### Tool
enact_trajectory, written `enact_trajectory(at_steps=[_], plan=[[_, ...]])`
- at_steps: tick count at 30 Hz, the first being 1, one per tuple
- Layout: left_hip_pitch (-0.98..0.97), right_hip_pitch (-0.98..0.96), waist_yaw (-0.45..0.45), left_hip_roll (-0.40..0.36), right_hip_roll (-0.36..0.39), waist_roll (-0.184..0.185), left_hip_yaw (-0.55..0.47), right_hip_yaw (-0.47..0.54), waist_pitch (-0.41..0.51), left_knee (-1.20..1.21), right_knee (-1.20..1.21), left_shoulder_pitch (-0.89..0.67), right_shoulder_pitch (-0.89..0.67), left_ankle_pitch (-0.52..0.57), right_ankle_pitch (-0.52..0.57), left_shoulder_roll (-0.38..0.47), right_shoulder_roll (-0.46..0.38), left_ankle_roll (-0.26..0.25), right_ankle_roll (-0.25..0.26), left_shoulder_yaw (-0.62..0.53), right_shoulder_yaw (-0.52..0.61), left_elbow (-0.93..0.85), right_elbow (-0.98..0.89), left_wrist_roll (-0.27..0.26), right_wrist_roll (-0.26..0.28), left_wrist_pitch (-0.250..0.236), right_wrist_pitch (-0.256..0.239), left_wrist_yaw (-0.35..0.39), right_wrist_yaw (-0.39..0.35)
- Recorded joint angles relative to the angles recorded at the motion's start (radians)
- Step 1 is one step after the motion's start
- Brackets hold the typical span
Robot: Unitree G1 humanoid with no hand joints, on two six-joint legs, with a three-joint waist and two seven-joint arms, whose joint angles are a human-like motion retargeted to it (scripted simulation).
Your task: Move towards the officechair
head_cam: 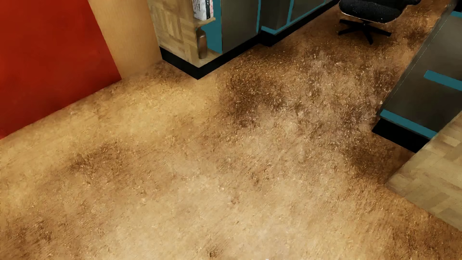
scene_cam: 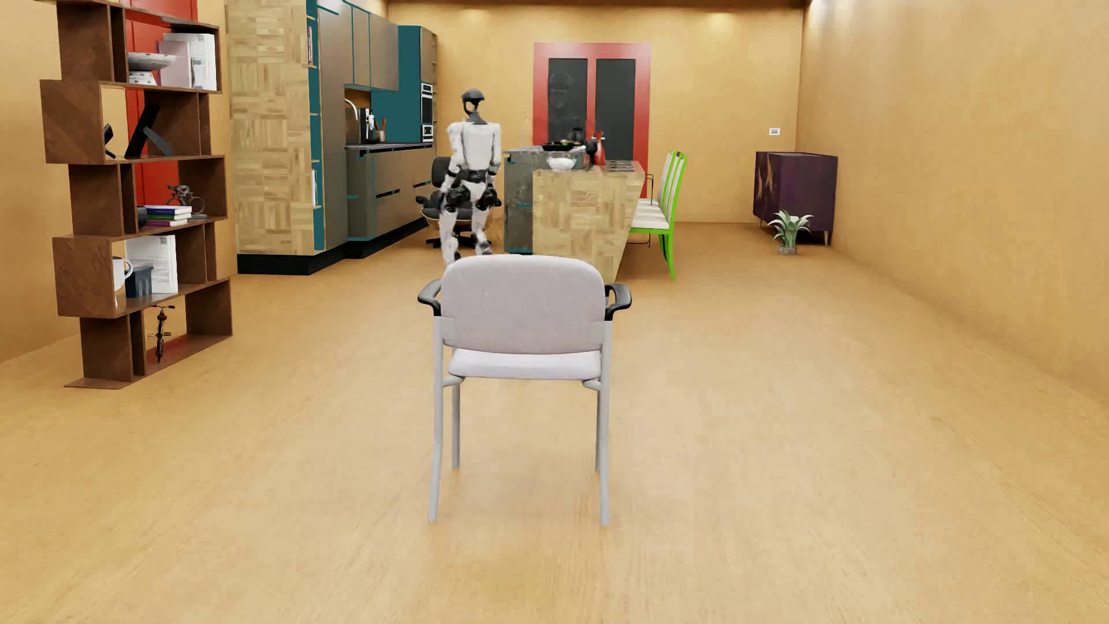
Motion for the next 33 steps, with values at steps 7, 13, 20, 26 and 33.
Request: enact_trajectory(at_steps=[7, 13, 20, 26, 33], plan=[[0.164, -0.072, -0.055, -0.024, 0.166, 0.016, -0.127, 0.148, -0.015, 0.051, -1.067, -0.080, 0.151, -0.090, 0.140, 0.065, -0.108, -0.043, 0.100, 0.005, 0.016, -0.185, 0.109, -0.129, -0.108, -0.078, -0.074, 0.042, 0.248], [0.074, 0.010, -0.037, 0.161, 0.252, 0.079, -0.147, 0.128, 0.010, 0.636, -0.717, -0.069, 0.099, 0.219, 0.021, 0.077, -0.028, -0.004, -0.032, -0.061, -0.018, -0.094, 0.116, -0.021, -0.229, 0.012, -0.072, 0.011, 0.180], [0.180, 0.125, 0.018, 0.393, 0.227, 0.144, 0.172, -0.001, -0.028, 0.489, -0.844, 0.030, -0.203, 0.364, 0.004, 0.040, -0.083, 0.043, -0.054, -0.007, 0.019, -0.064, -0.090, -0.019, -0.134, 0.008, -0.191, 0.025, 0.090], [0.073, 0.137, 0.012, 0.329, 0.031, 0.121, 0.103, -0.341, -0.033, 0.293, -0.963, -0.067, -0.179, 0.122, 0.041, 0.066, -0.215, -0.059, -0.023, -0.036, -0.049, -0.120, -0.286, -0.037, 0.050, -0.060, -0.136, 0.038, 0.032], [0.143, 0.263, -0.029, 0.498, -0.238, 0.110, 0.867, -0.877, -0.037, 0.082, -1.036, -0.086, 0.009, -0.026, 0.175, 0.098, -0.287, -0.103, 0.064, -0.176, 0.075, -0.244, -0.184, -0.006, -0.040, -0.122, -0.153, 0.025, 0.134]])
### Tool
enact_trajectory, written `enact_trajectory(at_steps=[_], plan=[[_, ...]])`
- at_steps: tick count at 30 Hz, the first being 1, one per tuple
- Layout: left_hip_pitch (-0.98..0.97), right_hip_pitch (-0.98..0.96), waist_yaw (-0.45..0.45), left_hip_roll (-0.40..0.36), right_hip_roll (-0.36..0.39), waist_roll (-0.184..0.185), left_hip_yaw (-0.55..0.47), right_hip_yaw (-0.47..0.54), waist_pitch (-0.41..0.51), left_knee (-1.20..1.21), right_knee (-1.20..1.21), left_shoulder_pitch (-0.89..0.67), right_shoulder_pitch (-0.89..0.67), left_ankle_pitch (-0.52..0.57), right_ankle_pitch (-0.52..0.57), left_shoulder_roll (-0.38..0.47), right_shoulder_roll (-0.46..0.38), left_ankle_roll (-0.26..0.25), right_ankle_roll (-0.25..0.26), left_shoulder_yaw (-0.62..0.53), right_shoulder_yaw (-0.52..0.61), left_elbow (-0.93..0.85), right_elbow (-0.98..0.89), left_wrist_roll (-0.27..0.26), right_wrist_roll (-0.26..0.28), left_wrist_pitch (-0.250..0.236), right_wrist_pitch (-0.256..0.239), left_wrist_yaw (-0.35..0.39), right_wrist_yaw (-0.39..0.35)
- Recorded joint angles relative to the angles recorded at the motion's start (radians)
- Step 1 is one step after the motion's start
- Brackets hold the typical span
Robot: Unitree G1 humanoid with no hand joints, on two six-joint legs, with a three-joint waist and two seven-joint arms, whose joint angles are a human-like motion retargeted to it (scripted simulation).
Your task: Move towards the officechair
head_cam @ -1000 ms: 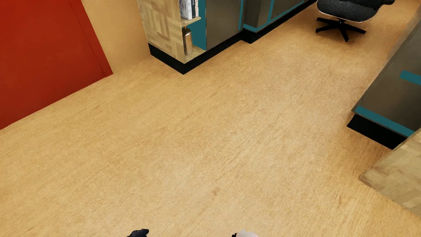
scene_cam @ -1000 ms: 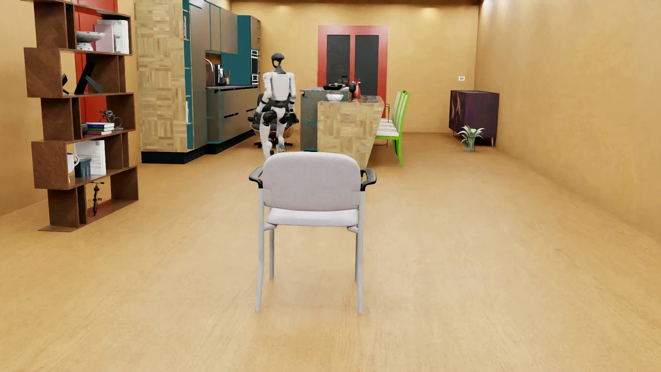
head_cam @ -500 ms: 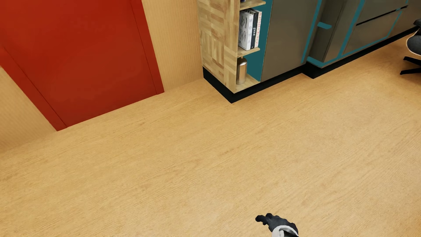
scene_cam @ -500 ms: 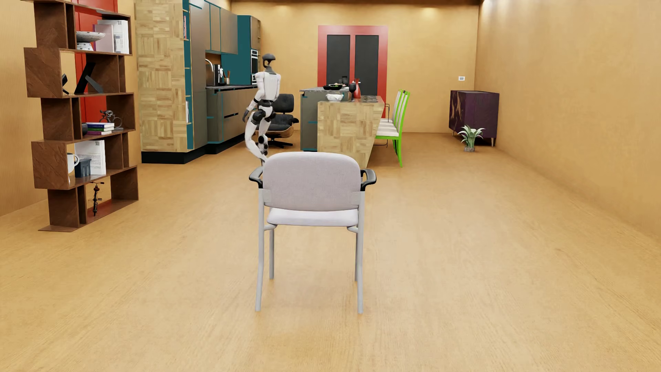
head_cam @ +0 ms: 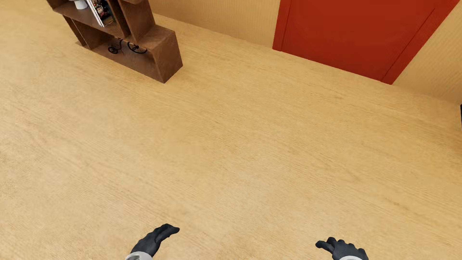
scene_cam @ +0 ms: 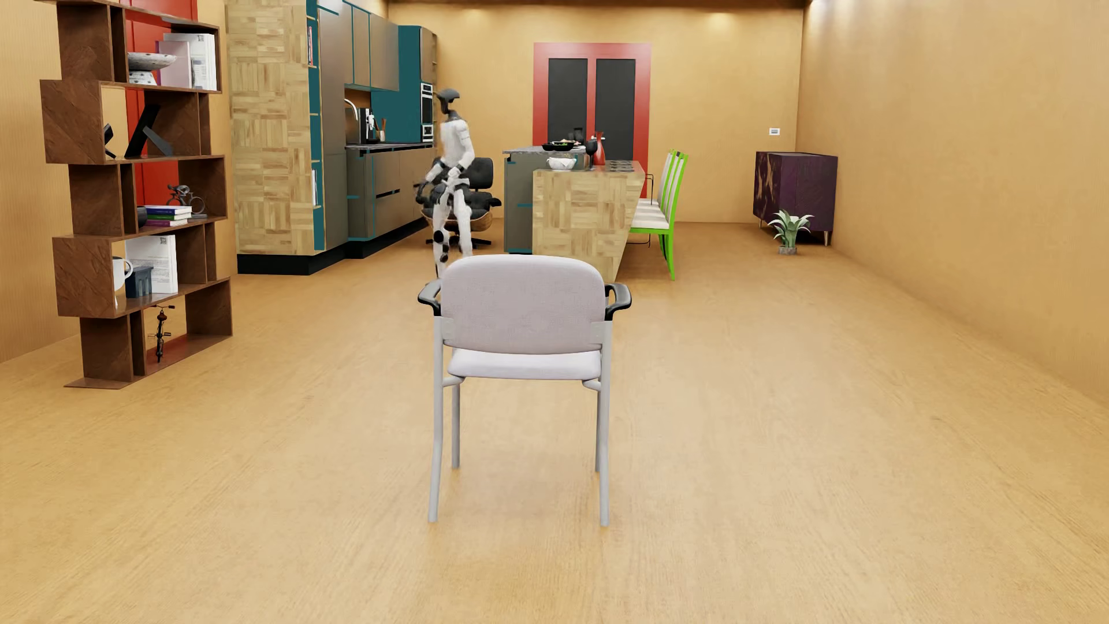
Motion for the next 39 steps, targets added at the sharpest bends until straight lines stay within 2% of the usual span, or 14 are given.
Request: enact_trajectory(at_steps=[3, 5, 7, 9, 11, 14, 18, 20, 22, 25, 29, 33, 37, 39], plan=[[-0.099, 0.073, 0.018, -0.126, -0.109, -0.001, -0.199, -0.051, 0.012, 0.018, 0.027, -0.044, 0.086, -0.090, -0.090, 0.011, 0.067, 0.012, 0.010, -0.130, -0.041, 0.000, 0.014, 0.030, -0.033, -0.033, 0.057, -0.027, -0.024], [-0.109, -0.054, -0.017, -0.239, -0.088, -0.010, -0.331, 0.374, 0.023, -0.041, 0.209, -0.057, 0.142, -0.102, -0.239, 0.022, 0.172, 0.041, -0.129, -0.193, -0.120, -0.022, 0.023, 0.033, 0.010, -0.050, 0.097, -0.030, -0.061], [-0.093, -0.220, -0.058, -0.330, 0.156, -0.016, -0.474, 0.869, 0.026, -0.133, 0.412, -0.075, 0.202, -0.083, -0.278, 0.043, 0.275, 0.058, -0.059, -0.251, -0.172, -0.057, 0.025, 0.019, 0.060, -0.065, 0.094, -0.036, -0.050], [-0.075, -0.317, -0.077, -0.398, 0.363, -0.025, -0.618, 1.033, 0.022, -0.193, 0.526, -0.119, 0.279, -0.077, -0.288, 0.077, 0.351, 0.068, -0.018, -0.329, -0.181, -0.102, 0.004, 0.001, 0.074, -0.088, 0.040, -0.048, -0.006], [-0.050, -0.409, -0.088, -0.459, 0.410, -0.039, -0.769, 0.950, 0.023, -0.220, 0.545, -0.188, 0.344, -0.091, -0.272, 0.114, 0.402, 0.079, -0.045, -0.413, -0.176, -0.145, -0.007, -0.010, 0.074, -0.102, -0.023, -0.052, 0.040], [0.029, -0.507, -0.101, -0.537, 0.402, -0.054, -0.968, 0.779, 0.031, -0.283, 0.333, -0.253, 0.363, -0.105, -0.185, 0.127, 0.377, 0.094, -0.074, -0.471, -0.111, -0.168, 0.056, 0.060, 0.011, -0.084, -0.065, -0.028, 0.125], [0.179, -0.523, -0.099, -0.555, 0.541, -0.037, -1.161, 1.121, 0.046, -0.327, -0.012, -0.161, 0.329, -0.086, -0.082, 0.060, 0.238, 0.108, -0.048, -0.377, -0.059, -0.177, 0.141, 0.066, -0.154, -0.043, -0.051, -0.026, 0.201], [0.227, -0.517, -0.084, -0.545, 0.500, -0.028, -1.210, 1.047, 0.052, -0.228, 0.140, -0.097, 0.288, -0.032, -0.016, 0.064, 0.194, 0.119, -0.091, -0.338, -0.121, -0.156, 0.204, 0.101, -0.168, -0.020, 0.008, -0.046, 0.191], [0.190, -0.494, -0.074, -0.520, 0.479, -0.008, -1.213, 0.995, 0.059, 0.011, 0.308, -0.030, 0.223, 0.122, -0.110, 0.062, 0.147, 0.119, -0.115, -0.266, -0.158, -0.080, 0.270, 0.118, -0.205, 0.035, 0.037, -0.067, 0.196], [-0.089, -0.349, -0.055, -0.412, 0.463, 0.023, -1.153, 0.905, 0.064, 0.538, 0.319, 0.000, 0.101, 0.334, -0.252, 0.035, 0.112, 0.050, -0.127, -0.111, -0.169, 0.135, 0.260, 0.071, -0.264, 0.165, -0.007, -0.064, 0.131], [-0.413, -0.105, 0.003, -0.311, 0.510, 0.034, -1.039, 0.861, 0.052, 0.680, 0.166, 0.080, -0.123, 0.255, -0.324, 0.083, 0.100, 0.092, -0.140, -0.030, -0.130, 0.230, 0.188, 0.057, -0.190, 0.151, -0.101, -0.091, 0.052], [-0.557, 0.068, 0.066, -0.369, 0.568, 0.024, -0.951, 0.887, 0.032, 0.151, 0.068, 0.184, -0.313, 0.273, -0.400, 0.088, 0.082, 0.068, -0.156, 0.090, 0.044, 0.168, -0.009, 0.000, -0.150, 0.099, -0.134, -0.070, -0.015], [-0.524, 0.212, 0.089, -0.471, 0.601, 0.008, -0.936, 0.924, 0.018, -0.449, 0.039, 0.264, -0.386, 0.280, -0.475, 0.022, 0.083, 0.039, -0.153, 0.173, 0.186, 0.106, -0.255, 0.006, 0.101, 0.069, -0.128, -0.054, 0.027], [-0.528, 0.258, 0.101, -0.507, 0.581, -0.012, -0.982, 0.931, 0.020, -0.325, 0.144, 0.265, -0.350, 0.379, -0.446, -0.005, 0.060, 0.144, -0.127, 0.176, 0.235, 0.113, -0.347, 0.037, 0.147, 0.065, -0.128, -0.055, 0.029]])
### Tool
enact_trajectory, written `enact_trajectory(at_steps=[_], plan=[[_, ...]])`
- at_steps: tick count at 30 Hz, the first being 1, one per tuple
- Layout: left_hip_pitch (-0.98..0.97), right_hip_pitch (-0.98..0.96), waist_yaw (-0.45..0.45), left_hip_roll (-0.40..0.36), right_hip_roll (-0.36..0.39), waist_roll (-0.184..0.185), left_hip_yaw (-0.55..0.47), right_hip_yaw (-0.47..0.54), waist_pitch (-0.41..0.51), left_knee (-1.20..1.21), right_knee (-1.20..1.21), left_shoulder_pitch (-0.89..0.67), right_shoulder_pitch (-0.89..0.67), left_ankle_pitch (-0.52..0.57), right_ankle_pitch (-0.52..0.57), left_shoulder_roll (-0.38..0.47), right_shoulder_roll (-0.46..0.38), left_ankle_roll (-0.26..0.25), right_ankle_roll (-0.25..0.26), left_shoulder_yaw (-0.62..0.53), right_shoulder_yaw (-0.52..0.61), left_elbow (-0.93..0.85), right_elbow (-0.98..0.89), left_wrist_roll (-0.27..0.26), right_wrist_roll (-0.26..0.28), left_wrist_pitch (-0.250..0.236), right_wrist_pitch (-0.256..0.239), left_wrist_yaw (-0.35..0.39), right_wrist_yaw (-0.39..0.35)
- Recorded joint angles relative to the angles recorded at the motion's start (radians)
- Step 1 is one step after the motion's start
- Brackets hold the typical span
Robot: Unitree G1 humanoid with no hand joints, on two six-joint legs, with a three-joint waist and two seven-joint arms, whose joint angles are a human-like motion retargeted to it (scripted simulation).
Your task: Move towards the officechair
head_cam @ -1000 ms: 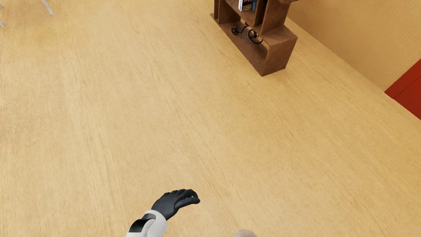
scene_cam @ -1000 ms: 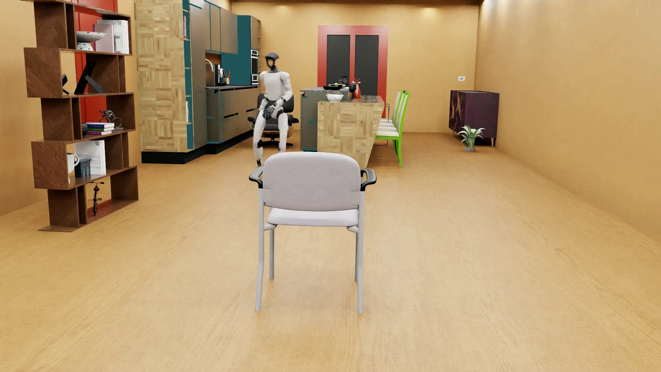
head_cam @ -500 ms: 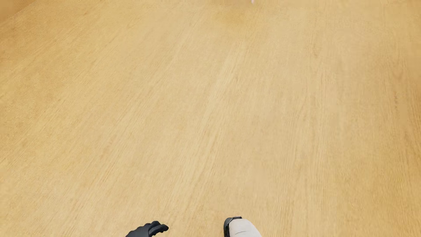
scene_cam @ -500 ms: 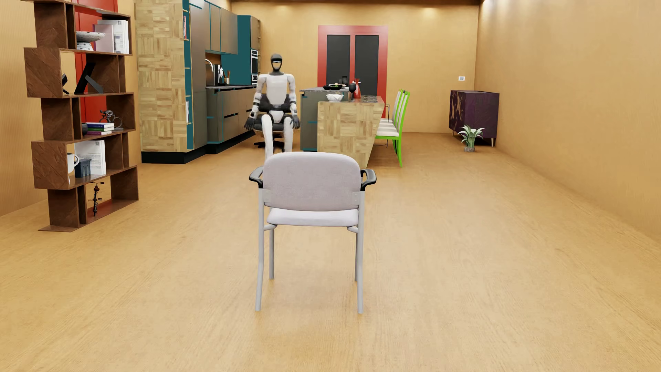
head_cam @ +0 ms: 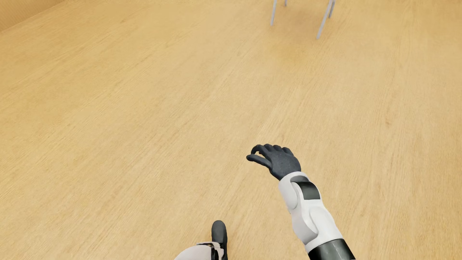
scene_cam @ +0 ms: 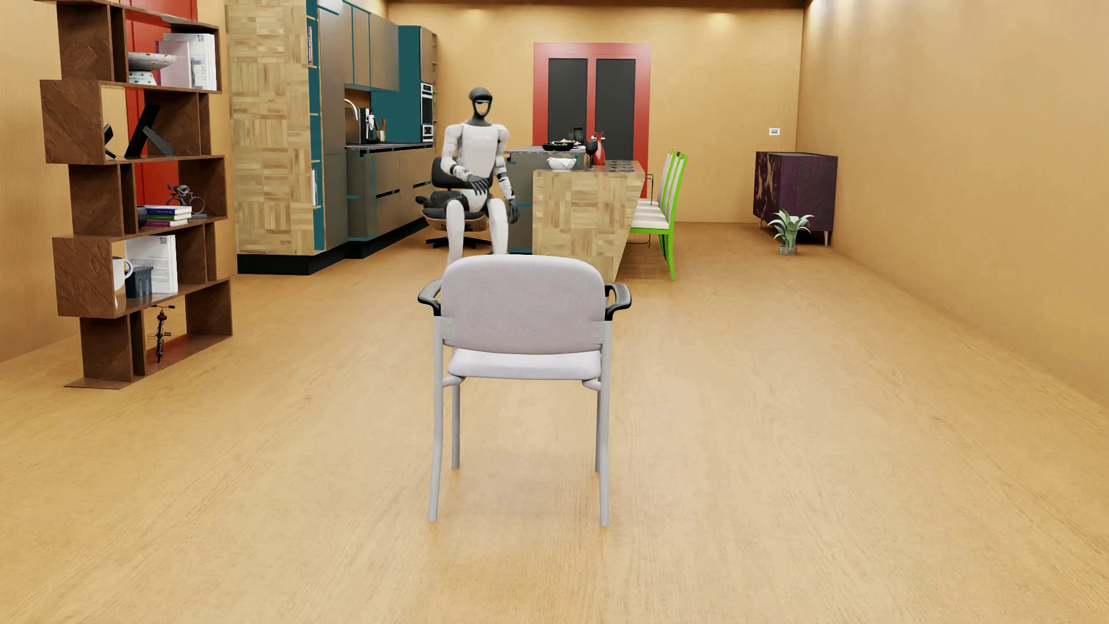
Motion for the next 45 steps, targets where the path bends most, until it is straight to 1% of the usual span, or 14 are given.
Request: enact_trajectory(at_steps=[2, 4, 7, 11, 13, 16, 19, 24, 28, 34, 36, 37, 41, 45], plan=[[0.005, -0.037, 0.007, 0.002, -0.042, -0.027, 0.023, 0.009, 0.008, 0.199, 0.261, -0.013, 0.074, -0.060, 0.146, -0.034, 0.000, 0.036, 0.051, 0.011, 0.029, 0.021, -0.026, 0.029, -0.021, 0.013, 0.027, 0.008, 0.015], [0.062, -0.183, 0.009, 0.007, -0.099, -0.056, 0.059, 0.029, 0.016, 0.307, 0.648, -0.029, 0.137, -0.198, 0.331, -0.069, 0.010, 0.022, 0.181, 0.024, 0.061, 0.025, 0.023, 0.041, -0.115, 0.011, 0.065, 0.019, 0.028], [0.231, -0.426, -0.015, -0.007, -0.196, -0.085, 0.078, 0.034, 0.023, 0.281, 0.945, -0.090, 0.240, -0.308, 0.309, -0.068, 0.072, -0.007, 0.107, -0.004, 0.021, 0.012, 0.184, 0.072, -0.235, -0.018, 0.131, 0.034, -0.026], [0.436, -0.645, -0.080, -0.052, -0.334, -0.094, 0.021, -0.067, 0.018, 0.184, 0.708, -0.196, 0.387, -0.393, 0.271, -0.019, 0.160, -0.032, 0.031, -0.082, -0.220, -0.088, 0.426, 0.070, -0.070, -0.099, 0.242, 0.041, -0.071], [0.523, -0.664, -0.103, -0.063, -0.353, -0.096, 0.004, -0.171, 0.013, 0.130, 0.327, -0.236, 0.424, -0.432, 0.297, 0.004, 0.140, -0.052, 0.032, -0.098, -0.255, -0.164, 0.542, 0.023, -0.074, -0.126, 0.270, 0.051, -0.028], [0.655, -0.650, -0.117, -0.071, -0.272, -0.090, 0.001, -0.236, 0.004, 0.053, -0.189, -0.257, 0.462, -0.455, 0.359, 0.021, 0.079, -0.072, 0.104, -0.087, -0.197, -0.238, 0.668, -0.052, -0.217, -0.121, 0.228, 0.051, 0.124], [0.743, -0.663, -0.123, -0.045, -0.201, -0.070, 0.036, -0.149, 0.006, 0.136, -0.074, -0.245, 0.457, -0.405, 0.445, 0.029, 0.070, -0.081, -0.029, -0.046, -0.195, -0.174, 0.686, -0.106, -0.322, -0.036, 0.150, 0.029, 0.196], [0.493, -0.539, -0.112, 0.163, -0.133, 0.000, 0.100, -0.137, 0.015, 0.812, 0.069, -0.191, 0.350, -0.047, 0.262, 0.009, 0.159, -0.074, -0.042, -0.052, -0.285, 0.137, 0.651, -0.033, -0.344, 0.121, 0.142, -0.054, 0.061], [0.168, -0.376, -0.058, 0.249, -0.088, 0.024, 0.071, -0.076, 0.013, 0.968, 0.001, -0.087, 0.170, -0.132, 0.172, -0.020, 0.186, -0.052, -0.010, -0.054, -0.200, 0.162, 0.570, -0.003, -0.383, 0.053, 0.071, -0.090, 0.028], [0.097, -0.204, -0.014, 0.205, -0.115, 0.001, -0.091, 0.030, -0.017, 0.026, 0.017, 0.012, 0.011, -0.101, 0.005, -0.088, 0.200, -0.116, 0.055, 0.032, -0.038, 0.091, 0.371, -0.048, -0.241, 0.026, -0.009, -0.063, -0.014], [0.130, -0.170, -0.017, 0.190, -0.147, -0.010, -0.120, 0.079, -0.021, -0.012, 0.108, 0.008, 0.007, -0.012, -0.028, -0.097, 0.175, -0.230, 0.085, 0.026, 0.014, 0.101, 0.333, -0.032, -0.221, 0.025, -0.012, -0.077, -0.007], [0.128, -0.172, -0.022, 0.178, -0.173, -0.017, -0.104, 0.098, -0.018, 0.077, 0.197, -0.009, 0.025, -0.007, -0.012, -0.099, 0.161, -0.220, 0.097, 0.019, 0.018, 0.117, 0.318, -0.017, -0.207, 0.034, -0.003, -0.083, -0.011], [0.208, -0.352, -0.038, 0.129, -0.290, -0.058, -0.009, 0.115, -0.001, 0.251, 0.697, -0.100, 0.180, -0.183, 0.256, -0.100, 0.175, -0.172, 0.066, 0.049, -0.089, 0.119, 0.383, 0.008, -0.135, 0.072, 0.129, -0.058, -0.114], [0.306, -0.464, -0.066, 0.078, -0.379, -0.086, -0.011, -0.021, -0.003, 0.215, 0.675, -0.194, 0.341, -0.234, 0.152, -0.024, 0.199, -0.162, 0.090, 0.061, -0.258, -0.011, 0.577, -0.068, -0.064, 0.035, 0.256, -0.036, -0.172]])
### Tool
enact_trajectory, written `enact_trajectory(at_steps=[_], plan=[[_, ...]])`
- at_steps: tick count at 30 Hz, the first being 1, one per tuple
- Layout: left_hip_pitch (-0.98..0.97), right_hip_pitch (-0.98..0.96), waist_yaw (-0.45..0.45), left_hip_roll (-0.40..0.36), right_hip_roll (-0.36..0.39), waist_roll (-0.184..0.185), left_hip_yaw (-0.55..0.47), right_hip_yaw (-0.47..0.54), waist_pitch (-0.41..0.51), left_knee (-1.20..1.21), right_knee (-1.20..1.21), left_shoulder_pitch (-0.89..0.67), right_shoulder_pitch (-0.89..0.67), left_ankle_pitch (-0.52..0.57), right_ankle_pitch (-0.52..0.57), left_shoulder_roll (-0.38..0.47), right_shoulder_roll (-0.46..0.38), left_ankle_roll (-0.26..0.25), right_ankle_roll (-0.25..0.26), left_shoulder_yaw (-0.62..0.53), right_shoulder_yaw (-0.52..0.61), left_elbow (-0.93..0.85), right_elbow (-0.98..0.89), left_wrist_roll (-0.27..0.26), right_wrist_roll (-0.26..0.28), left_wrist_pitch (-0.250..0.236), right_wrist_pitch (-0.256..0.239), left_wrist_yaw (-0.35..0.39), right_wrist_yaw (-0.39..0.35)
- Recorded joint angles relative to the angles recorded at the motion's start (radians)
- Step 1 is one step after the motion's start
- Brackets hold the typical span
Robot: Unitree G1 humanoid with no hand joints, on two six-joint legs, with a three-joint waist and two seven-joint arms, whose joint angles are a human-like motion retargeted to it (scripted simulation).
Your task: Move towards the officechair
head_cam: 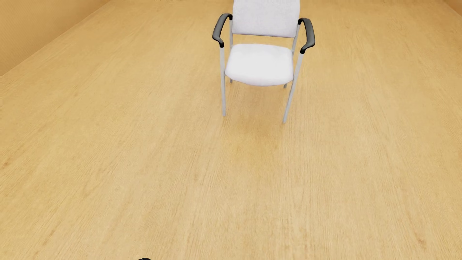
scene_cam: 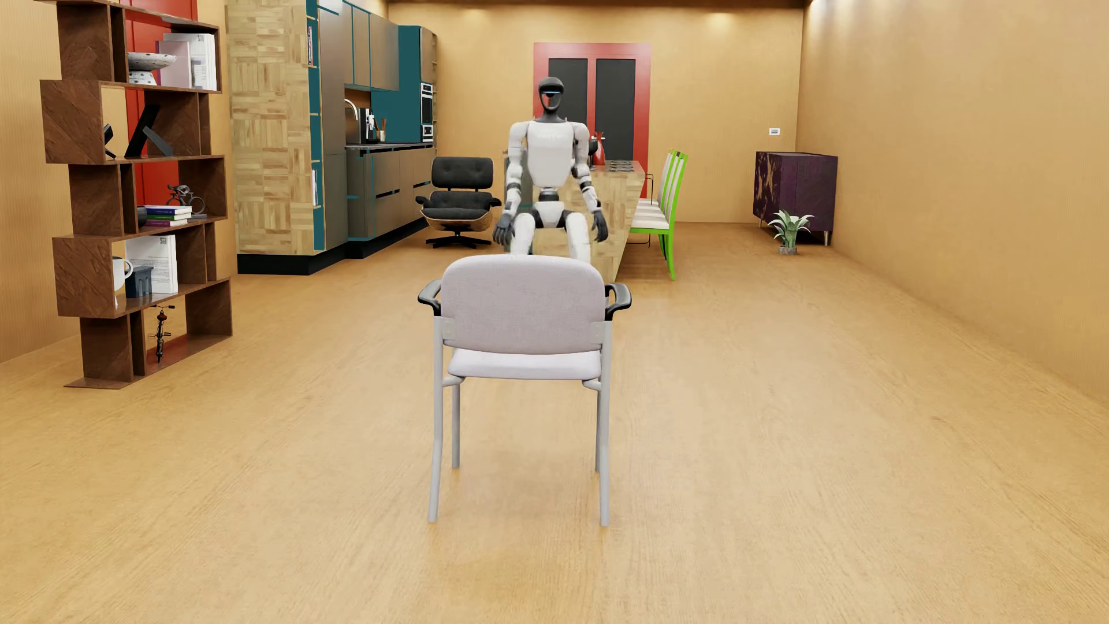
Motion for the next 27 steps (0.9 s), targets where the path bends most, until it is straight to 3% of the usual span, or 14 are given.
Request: enact_trajectory(at_steps=[2, 5, 7, 9, 11, 14, 16, 17, 19, 21, 25, 27], plan=[[0.045, 0.038, -0.003, -0.019, -0.030, -0.008, -0.011, -0.107, -0.007, -0.027, -0.289, -0.040, 0.077, -0.024, -0.032, 0.036, -0.027, -0.002, 0.015, 0.016, -0.008, -0.066, 0.082, -0.035, -0.010, -0.032, 0.017, 0.004, 0.104], [0.116, 0.161, -0.002, -0.025, -0.012, -0.014, -0.021, -0.216, -0.020, -0.089, -0.603, -0.062, 0.139, -0.036, -0.006, 0.056, -0.074, -0.004, 0.026, 0.053, 0.106, -0.150, 0.161, -0.084, -0.180, -0.048, -0.070, 0.039, 0.324], [0.170, 0.216, -0.003, -0.013, 0.015, -0.010, -0.008, -0.217, -0.029, -0.146, -0.677, -0.050, 0.147, -0.028, 0.012, 0.036, -0.076, -0.008, 0.040, 0.083, 0.099, -0.148, 0.151, -0.111, -0.247, -0.039, -0.115, 0.112, 0.380], [0.218, 0.255, -0.006, 0.005, 0.047, -0.003, 0.013, -0.211, -0.041, -0.205, -0.739, -0.026, 0.143, -0.018, 0.027, 0.000, -0.047, -0.015, 0.043, 0.095, 0.009, -0.093, 0.093, -0.117, -0.234, -0.019, -0.107, 0.153, 0.336], [0.249, 0.284, -0.012, 0.022, 0.075, 0.004, 0.033, -0.200, -0.050, -0.240, -0.790, -0.003, 0.125, -0.020, 0.039, -0.019, -0.007, -0.020, 0.044, 0.080, -0.087, 0.001, 0.019, -0.095, -0.180, -0.001, -0.097, 0.111, 0.230], [0.263, 0.287, -0.017, 0.042, 0.097, 0.014, 0.065, -0.170, -0.050, -0.233, -0.802, 0.009, 0.070, -0.038, 0.041, -0.010, 0.035, -0.024, 0.045, -0.004, -0.144, 0.177, -0.074, 0.031, -0.122, 0.045, -0.108, -0.041, 0.119], [0.263, 0.265, -0.016, 0.052, 0.104, 0.019, 0.092, -0.142, -0.045, -0.225, -0.780, 0.025, 0.035, -0.047, 0.035, -0.014, 0.032, -0.024, 0.046, -0.031, -0.120, 0.238, -0.135, 0.109, -0.109, 0.052, -0.148, -0.111, 0.115], [0.262, 0.253, -0.014, 0.055, 0.108, 0.020, 0.105, -0.129, -0.041, -0.226, -0.773, 0.035, 0.026, -0.050, 0.034, -0.022, 0.026, -0.024, 0.045, -0.021, -0.101, 0.244, -0.170, 0.121, -0.104, 0.047, -0.170, -0.116, 0.121], [0.256, 0.229, -0.010, 0.059, 0.112, 0.021, 0.124, -0.110, -0.034, -0.235, -0.763, 0.055, 0.022, -0.052, 0.034, -0.041, 0.013, -0.023, 0.046, 0.016, -0.075, 0.232, -0.228, 0.113, -0.087, 0.031, -0.203, -0.083, 0.128], [0.239, 0.203, -0.006, 0.057, 0.111, 0.021, 0.130, -0.103, -0.026, -0.237, -0.753, 0.056, 0.033, -0.052, 0.034, -0.051, 0.005, -0.020, 0.047, 0.042, -0.065, 0.212, -0.255, 0.093, -0.077, 0.019, -0.202, -0.048, 0.131], [0.192, 0.146, -0.002, 0.053, 0.104, 0.016, 0.137, -0.092, -0.010, -0.224, -0.729, 0.001, 0.052, -0.052, 0.037, -0.042, -0.004, -0.016, 0.043, 0.033, -0.055, 0.185, -0.183, 0.085, -0.107, 0.015, -0.149, 0.000, 0.105], [0.166, 0.111, -0.003, 0.062, 0.109, 0.014, 0.151, -0.077, -0.002, -0.205, -0.712, -0.042, 0.063, -0.056, 0.033, -0.033, -0.001, -0.019, 0.034, 0.012, -0.063, 0.189, -0.122, 0.089, -0.134, 0.019, -0.110, 0.021, 0.015]])
